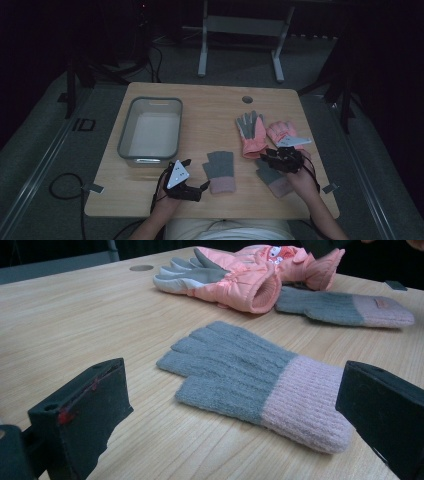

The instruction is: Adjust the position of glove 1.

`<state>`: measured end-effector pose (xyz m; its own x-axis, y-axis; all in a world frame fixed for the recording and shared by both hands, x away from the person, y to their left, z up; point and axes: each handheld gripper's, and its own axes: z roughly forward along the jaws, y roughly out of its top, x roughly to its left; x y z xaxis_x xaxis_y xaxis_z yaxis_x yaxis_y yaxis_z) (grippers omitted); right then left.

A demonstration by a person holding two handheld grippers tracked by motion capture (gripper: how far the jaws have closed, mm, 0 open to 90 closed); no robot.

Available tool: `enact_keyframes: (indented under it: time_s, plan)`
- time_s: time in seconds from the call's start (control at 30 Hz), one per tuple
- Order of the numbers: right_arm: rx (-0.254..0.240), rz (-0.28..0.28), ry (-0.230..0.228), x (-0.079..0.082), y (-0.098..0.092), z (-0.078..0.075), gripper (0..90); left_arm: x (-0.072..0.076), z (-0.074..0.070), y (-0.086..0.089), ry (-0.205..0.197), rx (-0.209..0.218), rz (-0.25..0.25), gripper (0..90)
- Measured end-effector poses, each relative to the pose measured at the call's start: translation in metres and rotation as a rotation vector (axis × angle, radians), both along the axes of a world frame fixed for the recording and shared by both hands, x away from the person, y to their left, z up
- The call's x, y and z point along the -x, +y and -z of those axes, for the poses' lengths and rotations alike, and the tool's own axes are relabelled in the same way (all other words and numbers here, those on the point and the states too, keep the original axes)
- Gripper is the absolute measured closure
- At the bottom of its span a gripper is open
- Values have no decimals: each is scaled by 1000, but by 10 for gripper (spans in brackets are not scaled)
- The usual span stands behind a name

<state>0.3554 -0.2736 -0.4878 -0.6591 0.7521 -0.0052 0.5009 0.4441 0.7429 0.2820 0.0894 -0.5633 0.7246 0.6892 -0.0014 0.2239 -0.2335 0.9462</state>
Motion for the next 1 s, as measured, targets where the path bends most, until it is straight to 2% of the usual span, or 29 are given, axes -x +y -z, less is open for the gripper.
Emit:
enact_keyframes:
  time_s: [0.1,0.13,0.17,0.27,0.43,0.47,0.57,0.63,0.8,0.83,0.9,1.0]
  plan:
    - [29,-18,20,2,-12,11,615,0,0,0,0,-1,0,4]
    - [50,-35,43,3,-19,18,600,0,0,0,0,0,0,4]
    - [50,-35,43,3,-19,18,600,0,0,0,0,-1,0,4]
    - [83,-38,80,4,-26,29,579,0,0,0,1,-1,-1,4]
    - [108,-31,128,2,-36,44,569,0,0,0,0,-1,-3,4]
    - [117,-30,131,1,-37,46,570,0,0,0,-1,-2,-2,4]
    - [106,-38,134,1,-38,50,578,0,0,0,-1,-2,-1,4]
    - [110,-43,126,1,-38,51,621,0,0,0,0,-2,-2,4]
    - [118,-5,150,3,-36,49,785,0,0,0,-3,-3,-2,4]
    - [118,-5,150,3,-36,49,785,0,0,0,-3,-3,-2,4]
    - [127,25,153,8,-32,48,839,0,0,0,-1,-1,-2,4]
    - [128,55,154,14,-29,47,850,0,0,0,-3,-2,-2,4]
